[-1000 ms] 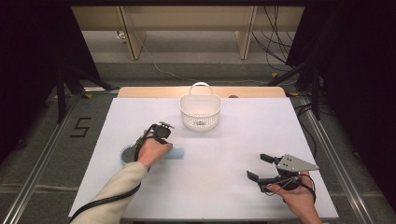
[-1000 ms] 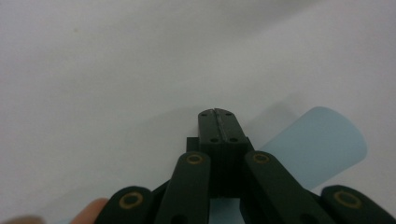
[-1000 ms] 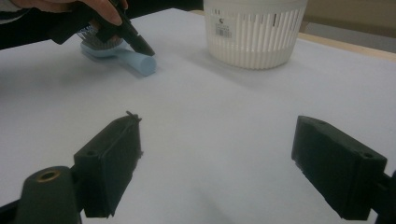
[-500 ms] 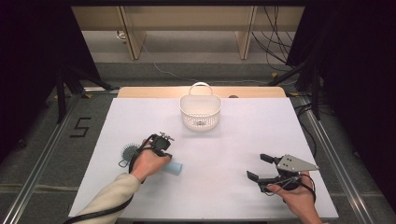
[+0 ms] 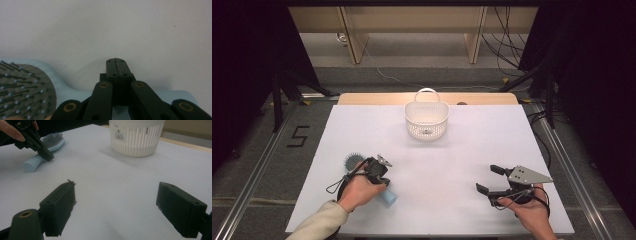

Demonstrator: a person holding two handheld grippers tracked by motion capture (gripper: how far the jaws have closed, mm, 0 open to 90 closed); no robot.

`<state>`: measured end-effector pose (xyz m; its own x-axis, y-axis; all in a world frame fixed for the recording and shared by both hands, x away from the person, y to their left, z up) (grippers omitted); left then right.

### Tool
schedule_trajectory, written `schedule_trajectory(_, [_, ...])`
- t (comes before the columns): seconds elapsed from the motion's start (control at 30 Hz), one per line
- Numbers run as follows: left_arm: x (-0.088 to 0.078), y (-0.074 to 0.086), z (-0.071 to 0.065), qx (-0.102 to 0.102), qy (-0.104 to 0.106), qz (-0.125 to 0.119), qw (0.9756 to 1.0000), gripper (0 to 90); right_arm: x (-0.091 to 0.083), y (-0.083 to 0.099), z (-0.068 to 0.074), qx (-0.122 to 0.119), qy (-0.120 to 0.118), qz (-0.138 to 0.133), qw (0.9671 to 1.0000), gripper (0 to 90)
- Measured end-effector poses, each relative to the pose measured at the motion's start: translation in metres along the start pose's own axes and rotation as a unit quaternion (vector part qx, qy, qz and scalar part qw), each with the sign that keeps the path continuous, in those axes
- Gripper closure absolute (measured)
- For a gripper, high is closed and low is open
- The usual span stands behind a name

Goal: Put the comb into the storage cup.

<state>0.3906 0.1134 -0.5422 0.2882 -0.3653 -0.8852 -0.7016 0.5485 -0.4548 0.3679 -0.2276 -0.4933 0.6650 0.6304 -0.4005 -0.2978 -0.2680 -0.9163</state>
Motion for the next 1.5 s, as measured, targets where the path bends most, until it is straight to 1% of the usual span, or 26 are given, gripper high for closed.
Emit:
schedule_trajectory(0.13, [-0.003, 0.007, 0.000, 0.000, 0.003, 0.001, 1.0000, 90.0, 0.000, 0.000, 0.000, 0.000, 0.000, 0.000, 1.0000, 16.6])
schedule_trajectory(0.3, [-0.011, 0.022, -0.001, -0.001, 0.008, 0.008, 0.9999, 90.0, 0.000, 0.000, 0.000, 0.000, 0.000, 0.000, 1.0000, 16.7])
schedule_trajectory(0.5, [-0.018, 0.035, -0.001, -0.002, 0.012, 0.012, 0.9999, 90.0, 0.000, 0.000, 0.000, -0.001, 0.001, 0.001, 1.0000, 16.6])
schedule_trajectory(0.73, [-0.024, 0.046, 0.002, -0.011, 0.017, 0.015, 0.9997, 90.0, 0.000, 0.000, 0.000, -0.001, 0.001, 0.001, 1.0000, 16.6])
schedule_trajectory(0.83, [-0.027, 0.052, 0.005, -0.020, 0.023, 0.018, 0.9994, 90.0, 0.000, 0.000, 0.000, -0.001, 0.002, 0.001, 1.0000, 16.6])
schedule_trajectory(0.9, [-0.028, 0.054, 0.006, -0.021, 0.023, 0.019, 0.9993, 90.0, 0.000, 0.000, 0.000, -0.001, 0.002, 0.001, 1.0000, 16.7])
schedule_trajectory(1.03, [-0.033, 0.063, 0.011, -0.031, 0.024, 0.023, 0.9990, 90.0, 0.000, 0.000, 0.000, -0.001, 0.002, 0.001, 1.0000, 16.7])
schedule_trajectory(1.1, [-0.034, 0.065, 0.012, -0.034, 0.025, 0.023, 0.9989, 90.0, 0.000, 0.000, 0.000, -0.001, 0.002, 0.001, 1.0000, 16.6])
schedule_trajectory(1.2, [-0.038, 0.072, 0.015, -0.042, 0.026, 0.022, 0.9985, 90.0, 0.000, 0.000, 0.000, -0.001, 0.002, 0.001, 1.0000, 16.6])
schedule_trajectory(1.5, [-0.044, 0.082, 0.021, -0.051, 0.022, 0.025, 0.9982, 90.0, 0.000, 0.000, 0.000, -0.001, 0.002, 0.001, 1.0000, 16.6])
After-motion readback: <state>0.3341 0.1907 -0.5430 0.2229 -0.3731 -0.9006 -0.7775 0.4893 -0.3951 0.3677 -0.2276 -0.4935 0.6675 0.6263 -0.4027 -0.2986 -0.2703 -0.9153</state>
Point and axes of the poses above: each handheld gripper's, and its own axes: x roughly forward along the jaws, y roughly out of its underside, z roughly to its left, the point moved 8 cm from there along x, roughly forward along the jaws, and after that the axes turned 5 degrees about y, right-handed, at the moved point
